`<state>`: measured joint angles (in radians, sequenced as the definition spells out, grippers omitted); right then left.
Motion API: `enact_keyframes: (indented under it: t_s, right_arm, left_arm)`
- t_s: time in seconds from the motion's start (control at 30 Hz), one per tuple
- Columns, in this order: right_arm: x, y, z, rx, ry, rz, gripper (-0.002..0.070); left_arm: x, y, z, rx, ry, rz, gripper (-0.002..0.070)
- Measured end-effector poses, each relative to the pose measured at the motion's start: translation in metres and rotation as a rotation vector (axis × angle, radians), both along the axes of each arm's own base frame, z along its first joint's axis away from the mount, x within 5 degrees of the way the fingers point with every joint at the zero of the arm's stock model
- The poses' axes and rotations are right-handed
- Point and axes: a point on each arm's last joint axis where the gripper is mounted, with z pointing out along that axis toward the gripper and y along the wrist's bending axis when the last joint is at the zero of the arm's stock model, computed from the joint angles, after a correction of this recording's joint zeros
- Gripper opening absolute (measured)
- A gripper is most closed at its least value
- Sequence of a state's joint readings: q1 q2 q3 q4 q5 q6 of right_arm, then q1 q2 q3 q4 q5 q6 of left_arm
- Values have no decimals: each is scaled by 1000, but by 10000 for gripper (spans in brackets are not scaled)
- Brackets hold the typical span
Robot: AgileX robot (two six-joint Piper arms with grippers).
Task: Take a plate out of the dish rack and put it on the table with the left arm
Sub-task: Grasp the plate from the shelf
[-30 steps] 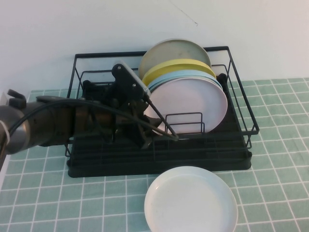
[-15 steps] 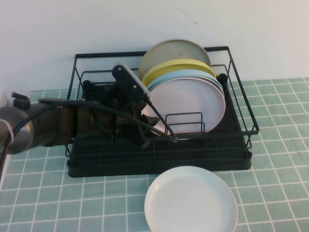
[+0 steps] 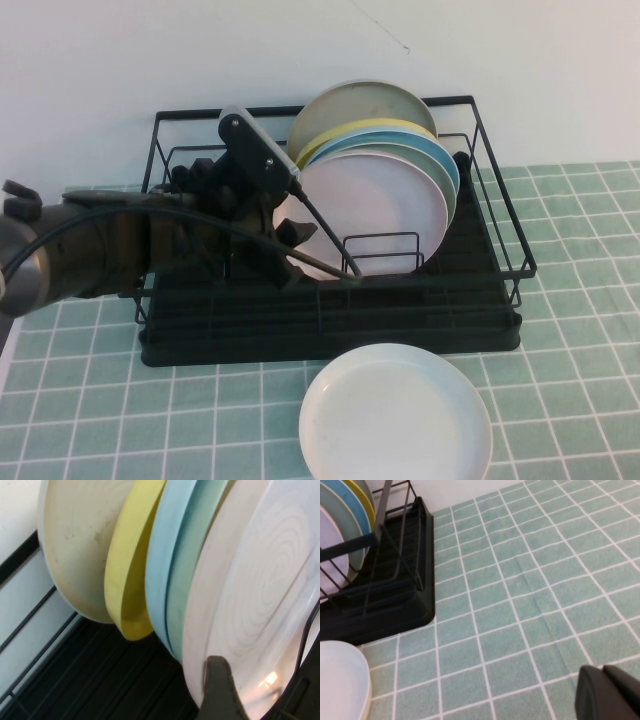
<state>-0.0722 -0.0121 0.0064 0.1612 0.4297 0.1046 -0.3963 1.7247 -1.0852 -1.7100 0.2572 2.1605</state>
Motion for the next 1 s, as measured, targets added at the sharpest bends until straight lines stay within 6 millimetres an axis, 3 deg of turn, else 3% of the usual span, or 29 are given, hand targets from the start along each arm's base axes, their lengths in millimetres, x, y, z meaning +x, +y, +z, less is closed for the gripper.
enact_keyframes:
  t_s: [0.4,0.77,1.0]
  right_arm:
    - [0,0,0,0,0,0,-1]
    - [0,0,0,0,0,0,-1]
    - [0,0,0,0,0,0,-1]
  left_arm:
    - [-8,-10,6,-129,60,-89,394]
    - [-12,-12,7,-121,54,-140,394]
    - [-15,-7,24,-122,0,-106,394]
